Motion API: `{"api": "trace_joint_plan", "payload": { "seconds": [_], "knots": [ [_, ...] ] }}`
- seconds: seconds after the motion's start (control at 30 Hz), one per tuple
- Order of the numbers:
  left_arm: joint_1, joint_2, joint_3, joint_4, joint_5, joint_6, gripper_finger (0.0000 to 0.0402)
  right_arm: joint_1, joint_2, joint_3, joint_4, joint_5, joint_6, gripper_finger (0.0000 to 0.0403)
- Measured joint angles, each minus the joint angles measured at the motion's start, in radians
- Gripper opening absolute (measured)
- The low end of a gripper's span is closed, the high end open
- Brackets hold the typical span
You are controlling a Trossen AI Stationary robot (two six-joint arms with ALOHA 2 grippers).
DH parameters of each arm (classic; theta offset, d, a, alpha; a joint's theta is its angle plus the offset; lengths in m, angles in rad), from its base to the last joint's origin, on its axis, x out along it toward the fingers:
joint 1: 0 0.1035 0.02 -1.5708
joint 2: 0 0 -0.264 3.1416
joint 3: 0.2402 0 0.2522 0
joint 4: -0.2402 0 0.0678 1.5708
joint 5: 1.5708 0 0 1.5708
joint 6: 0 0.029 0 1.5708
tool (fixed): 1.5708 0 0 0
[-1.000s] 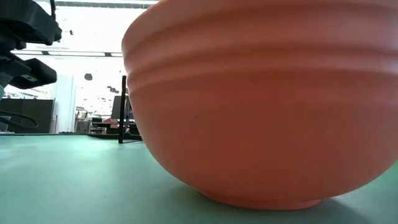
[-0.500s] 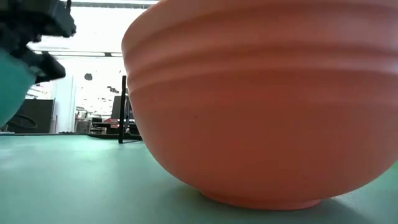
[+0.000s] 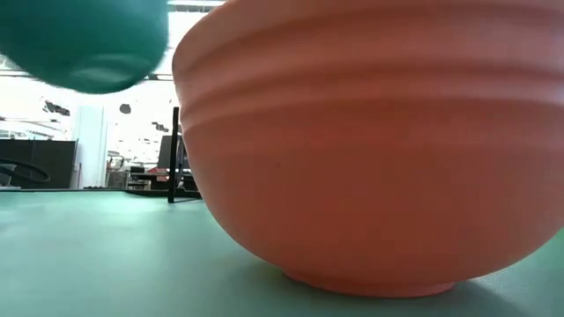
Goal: Place and stack bowls onto a shelf
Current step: Stack the green bowl on top of the white bowl on the shelf
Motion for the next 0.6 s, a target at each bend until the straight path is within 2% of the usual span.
{"api": "trace_joint_plan", "payload": {
  "seconds": [0.07, 0.27, 0.5, 0.6],
  "knots": [
    [0.073, -0.007, 0.036, -0.002, -0.025, 0.048, 0.0, 0.011, 0.019, 0.0, 0.022, -0.011, 0.006, 0.021],
    [0.349, 0.026, 0.171, 0.023, -0.017, 0.187, 0.0, -0.001, 0.022, -0.001, 0.009, -0.107, 0.032, 0.021],
    [0.639, 0.164, 0.351, 0.039, 0.089, 0.259, 0.0, -0.067, -0.066, -0.001, -0.072, -0.123, -0.074, 0.021],
    [0.737, 0.249, 0.465, 0.034, 0.192, 0.274, 0.0, -0.108, -0.113, -0.001, -0.097, -0.123, -0.138, 0.021]
  ]
}}
